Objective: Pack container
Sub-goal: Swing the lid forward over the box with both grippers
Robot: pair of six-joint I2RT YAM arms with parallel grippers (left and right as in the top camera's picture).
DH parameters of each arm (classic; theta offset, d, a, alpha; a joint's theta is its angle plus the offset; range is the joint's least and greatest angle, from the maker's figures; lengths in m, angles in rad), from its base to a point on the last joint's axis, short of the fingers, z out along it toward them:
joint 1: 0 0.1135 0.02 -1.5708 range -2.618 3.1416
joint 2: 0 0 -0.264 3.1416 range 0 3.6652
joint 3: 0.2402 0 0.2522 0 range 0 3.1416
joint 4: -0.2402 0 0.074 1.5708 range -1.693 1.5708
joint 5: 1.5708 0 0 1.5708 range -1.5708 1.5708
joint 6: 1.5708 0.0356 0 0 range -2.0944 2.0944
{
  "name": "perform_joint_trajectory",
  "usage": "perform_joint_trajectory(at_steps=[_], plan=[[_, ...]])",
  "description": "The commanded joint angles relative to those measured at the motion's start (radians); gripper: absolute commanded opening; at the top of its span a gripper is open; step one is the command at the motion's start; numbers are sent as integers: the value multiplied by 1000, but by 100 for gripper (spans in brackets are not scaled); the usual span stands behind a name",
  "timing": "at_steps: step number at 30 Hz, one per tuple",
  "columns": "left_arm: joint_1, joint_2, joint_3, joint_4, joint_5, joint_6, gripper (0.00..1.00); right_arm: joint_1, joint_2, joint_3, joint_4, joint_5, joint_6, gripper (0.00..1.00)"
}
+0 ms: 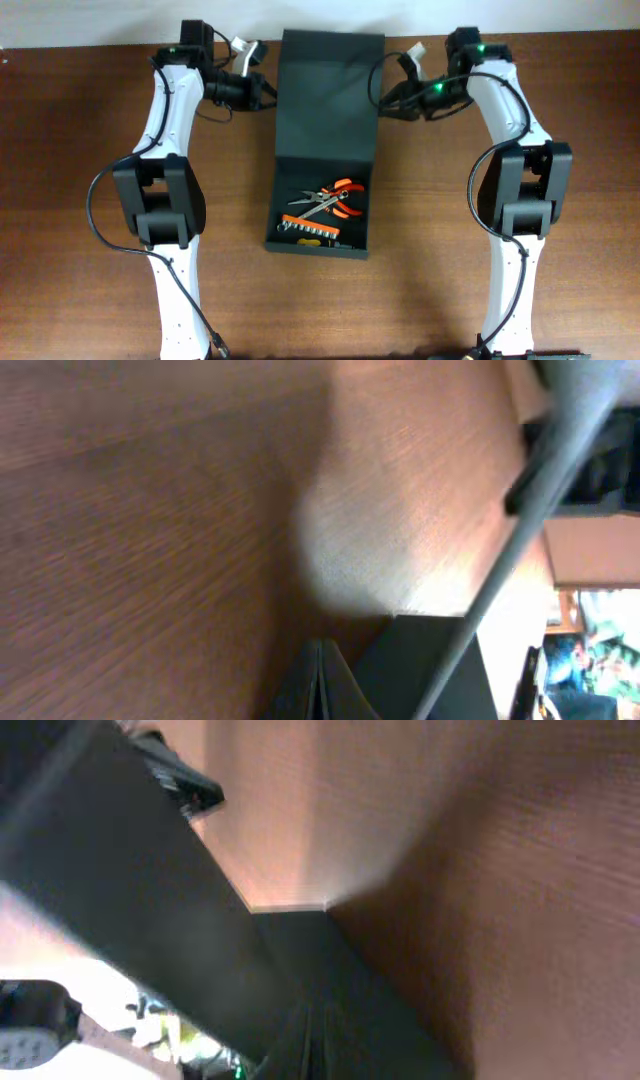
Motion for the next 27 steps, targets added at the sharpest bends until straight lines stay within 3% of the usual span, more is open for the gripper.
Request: perform_joint_trajectory(at_steps=[1, 11, 27], plan=[[-2, 6, 106, -114, -56, 88, 2, 27, -2, 139, -134, 92, -116, 4], [-7, 6, 366, -544, -220, 211, 2, 113, -2, 333, -444, 206, -226, 4], [-98, -286, 381, -553, -349, 135, 2, 142, -270, 335, -444, 335, -142, 8]])
